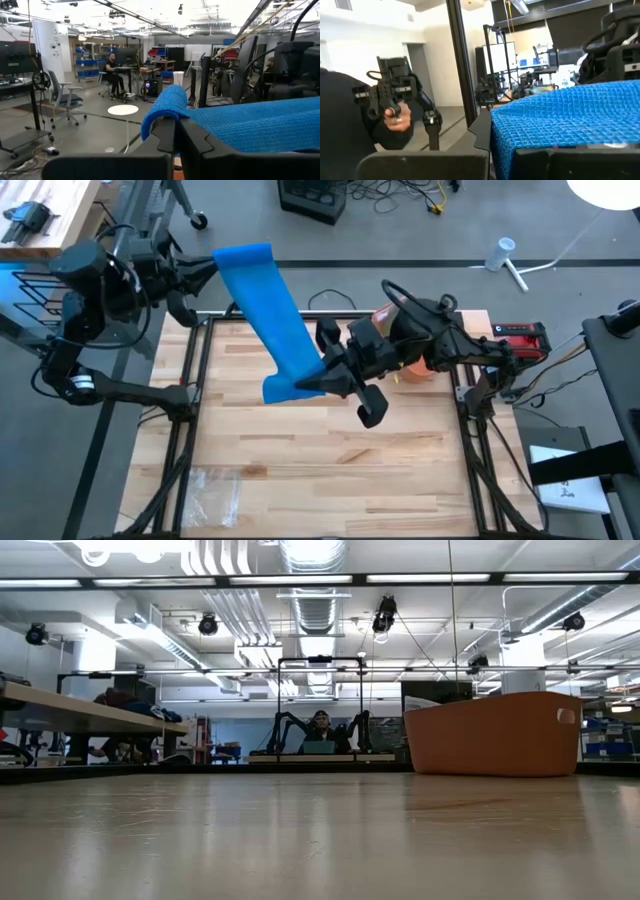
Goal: Roll bandage
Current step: Roll the blue bandage
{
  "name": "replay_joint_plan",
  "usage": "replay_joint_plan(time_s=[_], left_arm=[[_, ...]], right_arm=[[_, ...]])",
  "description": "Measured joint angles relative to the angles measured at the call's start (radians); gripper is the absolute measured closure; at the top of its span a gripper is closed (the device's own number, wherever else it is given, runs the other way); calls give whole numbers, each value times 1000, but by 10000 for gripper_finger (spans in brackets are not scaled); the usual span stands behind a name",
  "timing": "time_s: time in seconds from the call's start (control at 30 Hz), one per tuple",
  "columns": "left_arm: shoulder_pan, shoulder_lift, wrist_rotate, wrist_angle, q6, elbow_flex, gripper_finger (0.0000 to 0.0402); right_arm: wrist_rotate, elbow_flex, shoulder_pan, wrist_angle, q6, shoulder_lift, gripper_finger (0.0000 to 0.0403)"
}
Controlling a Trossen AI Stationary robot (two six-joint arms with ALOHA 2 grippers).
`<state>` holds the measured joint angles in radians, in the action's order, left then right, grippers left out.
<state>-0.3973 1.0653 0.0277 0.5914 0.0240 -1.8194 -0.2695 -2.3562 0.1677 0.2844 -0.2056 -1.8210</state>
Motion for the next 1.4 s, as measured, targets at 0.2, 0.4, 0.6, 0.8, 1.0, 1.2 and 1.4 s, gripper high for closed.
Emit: replay_joint_plan(time_s=[0.2,0.4,0.6,0.8,1.0,1.2,1.4], left_arm=[[0,7,-1,11,-40,0,402],[0,45,-3,15,-42,0,402],[0,91,-19,31,-101,0,402],[0,123,-18,96,-147,0,402],[1,166,13,132,-176,0,401],[2,149,112,166,-178,0,401],[1,132,114,265,-196,0,402]], right_arm=[[0,0,0,-29,-39,0,403],[0,0,0,-147,-30,0,403],[46,0,-19,-234,-19,0,403],[86,1,-66,-292,-19,0,403],[86,1,-135,-296,-72,2,403],[75,1,-205,-290,-110,23,403],[76,0,-272,-297,-109,55,403]])
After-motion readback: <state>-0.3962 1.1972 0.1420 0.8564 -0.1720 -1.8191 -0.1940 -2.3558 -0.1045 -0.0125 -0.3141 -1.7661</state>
